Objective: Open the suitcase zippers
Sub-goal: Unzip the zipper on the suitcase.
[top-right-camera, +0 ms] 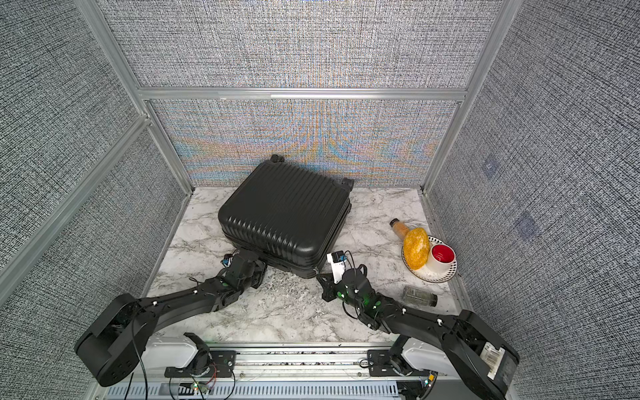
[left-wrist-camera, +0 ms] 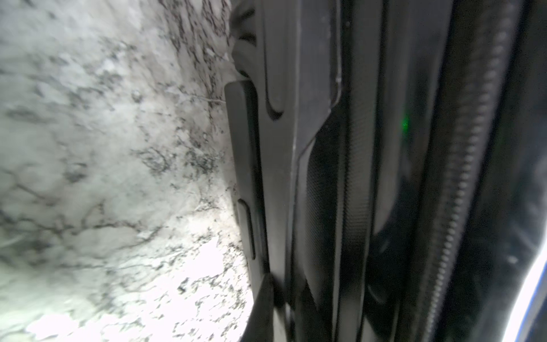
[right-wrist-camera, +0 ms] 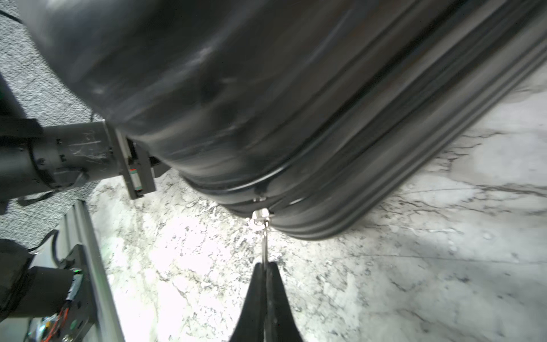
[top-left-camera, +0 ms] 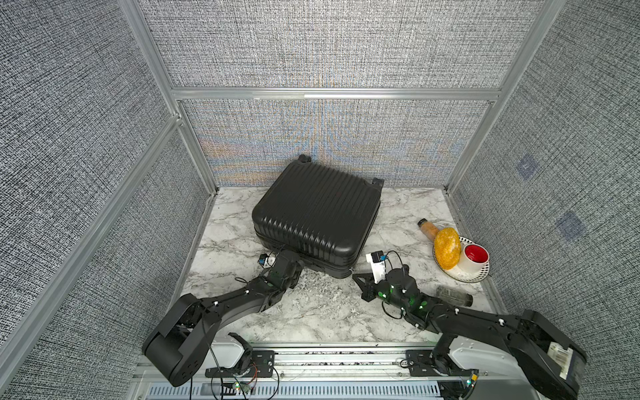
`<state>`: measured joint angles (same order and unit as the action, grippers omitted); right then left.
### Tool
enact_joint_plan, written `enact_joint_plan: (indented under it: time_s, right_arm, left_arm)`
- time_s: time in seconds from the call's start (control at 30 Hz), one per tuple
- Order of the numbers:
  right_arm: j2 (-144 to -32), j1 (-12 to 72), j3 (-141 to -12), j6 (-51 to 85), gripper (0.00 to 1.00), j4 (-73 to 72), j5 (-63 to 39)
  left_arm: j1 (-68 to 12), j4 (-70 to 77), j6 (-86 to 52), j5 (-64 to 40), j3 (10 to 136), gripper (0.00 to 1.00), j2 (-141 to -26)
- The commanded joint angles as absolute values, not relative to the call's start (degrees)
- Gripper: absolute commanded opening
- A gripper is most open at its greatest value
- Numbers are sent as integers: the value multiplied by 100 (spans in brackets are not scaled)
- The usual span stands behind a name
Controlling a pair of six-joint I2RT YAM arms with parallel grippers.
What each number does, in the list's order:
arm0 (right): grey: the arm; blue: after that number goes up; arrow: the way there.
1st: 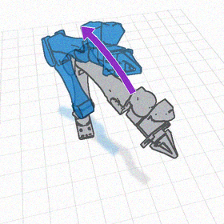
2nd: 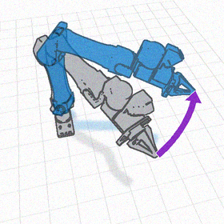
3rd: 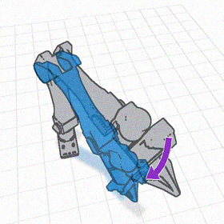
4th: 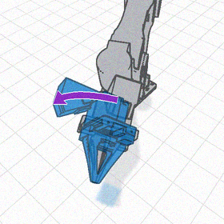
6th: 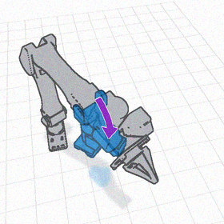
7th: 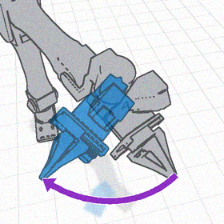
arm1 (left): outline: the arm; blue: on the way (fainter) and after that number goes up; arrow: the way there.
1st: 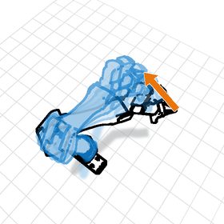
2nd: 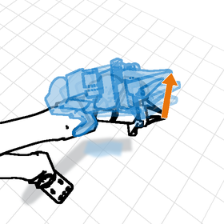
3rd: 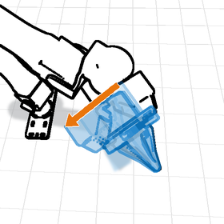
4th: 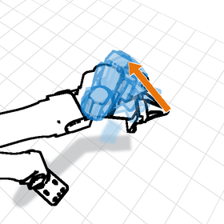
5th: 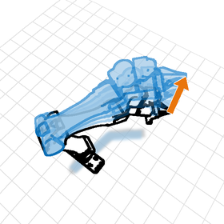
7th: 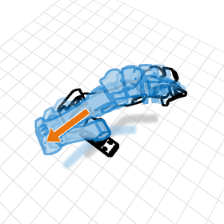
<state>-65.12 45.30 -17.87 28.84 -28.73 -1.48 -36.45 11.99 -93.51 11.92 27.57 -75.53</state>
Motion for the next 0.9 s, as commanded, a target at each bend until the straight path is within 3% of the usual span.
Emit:
enact_joint_plan:
  time_s: [0.0,0.4,0.87]
  right_arm:
    - [-6353,4403,-1777,2734,0,-2117,535]
    - [-6493,3156,-1851,2315,0,-2333,-216]
    - [-7645,2016,-2686,1975,0,-2719,-907]
  left_arm:
    - [-3461,420,-8616,1359,2813,1,-7373]
    - [-2859,-429,-7592,778,2619,1,-6602]
    - [-2238,-730,-6727,195,2492,1,-6163]
